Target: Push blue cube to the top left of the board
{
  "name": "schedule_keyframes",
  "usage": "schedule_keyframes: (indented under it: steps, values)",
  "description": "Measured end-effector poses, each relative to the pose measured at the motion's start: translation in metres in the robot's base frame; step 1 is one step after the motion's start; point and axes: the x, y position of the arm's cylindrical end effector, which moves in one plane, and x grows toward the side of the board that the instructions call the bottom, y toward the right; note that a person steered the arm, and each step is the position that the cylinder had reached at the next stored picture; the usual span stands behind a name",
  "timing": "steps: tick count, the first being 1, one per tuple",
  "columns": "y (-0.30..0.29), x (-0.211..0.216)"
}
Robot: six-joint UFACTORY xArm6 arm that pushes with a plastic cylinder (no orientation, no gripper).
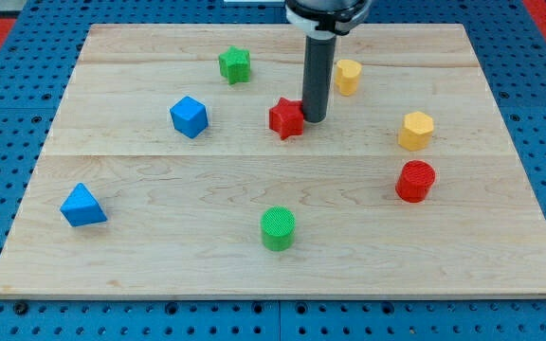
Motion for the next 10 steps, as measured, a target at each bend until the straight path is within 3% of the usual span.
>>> schedule_keyframes:
  steps: [1,2,4,5,7,9,10]
  values:
    - [-0.015,0.048]
    - [-0.133,0.064]
    - [-0.174,0.002]
    - [-0.155,-0.023]
    - [-0.145,-0.04]
    - [-0.224,-0.066]
    - [-0.214,-0.082]
